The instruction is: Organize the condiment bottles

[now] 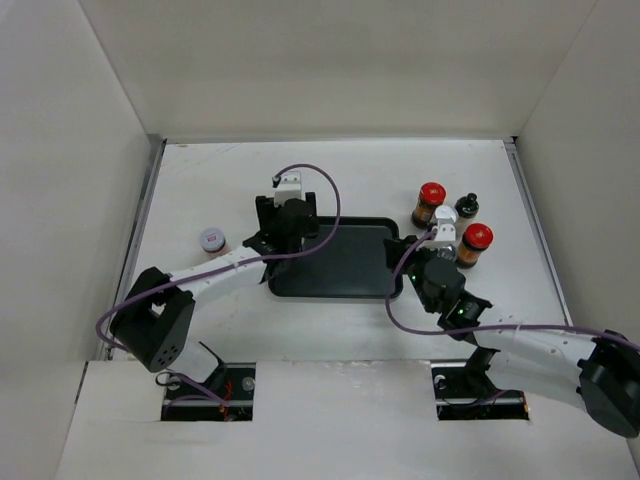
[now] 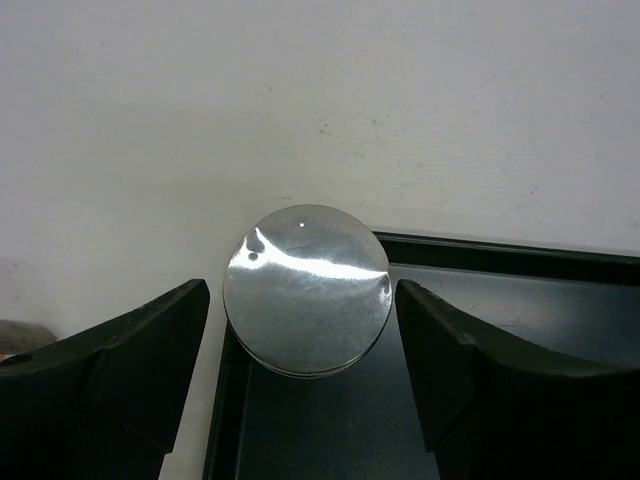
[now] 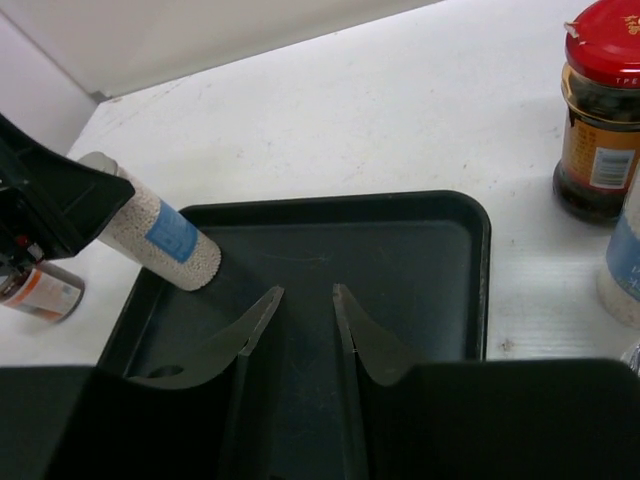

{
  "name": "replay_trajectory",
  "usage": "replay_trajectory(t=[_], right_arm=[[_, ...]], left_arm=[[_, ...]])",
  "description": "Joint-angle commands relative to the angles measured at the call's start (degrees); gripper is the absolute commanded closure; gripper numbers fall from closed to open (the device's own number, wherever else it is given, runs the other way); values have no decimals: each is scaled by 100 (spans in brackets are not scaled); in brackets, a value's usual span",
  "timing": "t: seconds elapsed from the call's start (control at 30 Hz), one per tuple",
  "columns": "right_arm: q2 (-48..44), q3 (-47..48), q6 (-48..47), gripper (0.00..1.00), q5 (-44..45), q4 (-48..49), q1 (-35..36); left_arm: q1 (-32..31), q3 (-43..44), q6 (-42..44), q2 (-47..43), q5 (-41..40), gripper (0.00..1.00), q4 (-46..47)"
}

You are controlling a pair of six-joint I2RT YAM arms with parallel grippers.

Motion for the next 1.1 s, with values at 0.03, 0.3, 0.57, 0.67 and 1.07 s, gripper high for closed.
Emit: replay_trajectory(t=[0.03,0.3,0.57,0.67,1.07], right_arm=[[-407,359,-234,63,230,-271,142],[-1927,860,-277,8,2198,-2555,177],[-1438,1150,161,0,2088,-4270,-612],[-1209,1168,328,0,1533,-4368,-965],[-347,1168,443,0,574,-3850,-1528]], left_arm=[[-66,-104,346,-165,-325,16,508],[-320,-341,355,-1025,-316,0,728],[-444,-1343,320,-2589,-492,0,2564],[-505,-1624,320,-2994,-405,1,2767],[-1173,-2943,127,-3101,-62,32,4112]])
